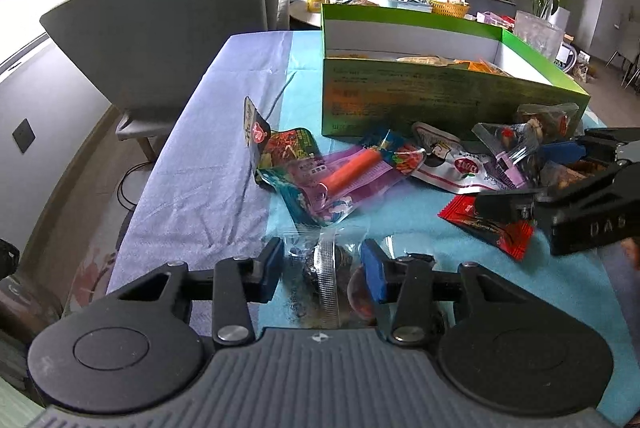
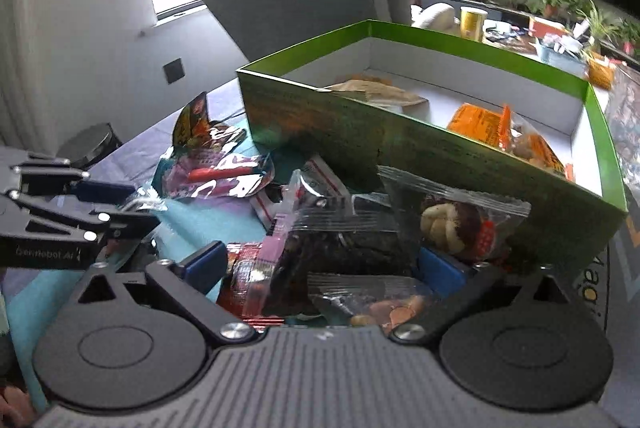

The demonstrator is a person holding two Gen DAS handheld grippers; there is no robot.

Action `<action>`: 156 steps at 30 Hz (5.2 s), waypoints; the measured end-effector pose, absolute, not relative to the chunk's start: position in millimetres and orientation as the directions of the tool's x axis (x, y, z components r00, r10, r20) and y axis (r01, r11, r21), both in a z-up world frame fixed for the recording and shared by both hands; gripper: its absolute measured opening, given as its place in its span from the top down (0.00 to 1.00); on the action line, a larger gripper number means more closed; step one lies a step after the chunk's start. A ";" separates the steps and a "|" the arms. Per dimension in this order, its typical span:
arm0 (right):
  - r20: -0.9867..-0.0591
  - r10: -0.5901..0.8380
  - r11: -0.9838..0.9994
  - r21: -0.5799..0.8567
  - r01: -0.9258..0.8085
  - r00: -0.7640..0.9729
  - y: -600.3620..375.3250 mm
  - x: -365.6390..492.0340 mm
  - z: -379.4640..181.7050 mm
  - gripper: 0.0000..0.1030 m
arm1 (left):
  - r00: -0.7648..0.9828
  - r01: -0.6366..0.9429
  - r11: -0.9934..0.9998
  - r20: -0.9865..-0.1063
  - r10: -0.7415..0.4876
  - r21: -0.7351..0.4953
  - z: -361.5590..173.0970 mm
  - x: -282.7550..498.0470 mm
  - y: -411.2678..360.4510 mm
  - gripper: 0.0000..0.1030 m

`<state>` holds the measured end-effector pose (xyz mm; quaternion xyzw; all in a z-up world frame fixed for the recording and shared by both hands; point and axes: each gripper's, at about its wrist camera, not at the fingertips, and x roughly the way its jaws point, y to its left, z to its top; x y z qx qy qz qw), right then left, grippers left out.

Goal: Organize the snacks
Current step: 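Grasp the dark cake packet with the left tool while the right tool grasps the black bag, then carry both held snacks over the green box, then open both tools to drop the cake packet and black bag into the box, then withdraw both tools from the box back toward the snack pile, then grasp the pink orange-stick packet with the left tool while the right tool grasps the clear orange-snack bag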

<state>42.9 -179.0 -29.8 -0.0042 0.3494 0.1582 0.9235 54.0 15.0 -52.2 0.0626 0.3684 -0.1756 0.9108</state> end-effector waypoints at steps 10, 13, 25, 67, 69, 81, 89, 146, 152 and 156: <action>-0.626 0.317 0.948 0.213 -0.236 0.713 -190.6 37.8 -21.7 0.29 | 0.661 0.365 0.930 -0.689 -0.297 -0.050 -49.6 51.7 17.8 0.62; -0.609 0.334 0.942 0.221 -0.251 0.719 -188.7 34.7 -17.3 0.31 | 0.678 0.369 0.928 -0.671 -0.301 -0.043 -46.8 47.3 18.3 0.63; -0.513 0.371 0.929 0.205 -0.309 0.774 -184.2 8.3 11.4 0.32 | 0.741 0.368 0.929 -0.595 -0.312 -0.029 -19.3 36.5 21.6 0.64; -0.464 0.081 0.995 0.090 -0.044 0.882 -261.6 100.4 15.3 0.31 | 0.757 0.459 0.887 -0.545 -0.362 0.048 20.7 181.1 -89.2 0.63; -0.475 0.075 0.995 0.091 -0.036 0.877 -264.1 103.4 12.2 0.31 | 0.747 0.462 0.885 -0.560 -0.357 0.052 15.1 186.6 -92.2 0.63; -0.473 0.076 0.990 0.137 -0.012 0.878 -271.1 98.4 8.2 0.15 | 0.710 0.442 0.897 -0.621 -0.333 0.024 4.1 190.2 -80.8 0.53; -0.441 0.079 0.988 0.156 -0.011 0.894 -276.8 68.8 15.5 0.14 | 0.731 0.467 0.884 -0.576 -0.366 0.030 17.4 156.3 -41.6 0.47; -0.620 0.159 0.977 0.208 -0.034 0.768 -188.5 -8.3 -34.9 0.14 | 0.610 0.423 0.896 -0.688 -0.393 -0.137 -43.4 73.2 -3.5 0.37; -0.609 0.106 0.994 0.093 -0.061 0.786 -187.3 -16.1 -42.0 0.15 | 0.646 0.455 0.890 -0.674 -0.358 -0.037 -56.3 68.3 -17.2 0.46; -0.598 0.128 0.991 0.114 -0.074 0.791 -202.5 -20.0 -37.4 0.41 | 0.637 0.433 0.892 -0.656 -0.406 -0.132 -50.1 71.3 -4.2 0.54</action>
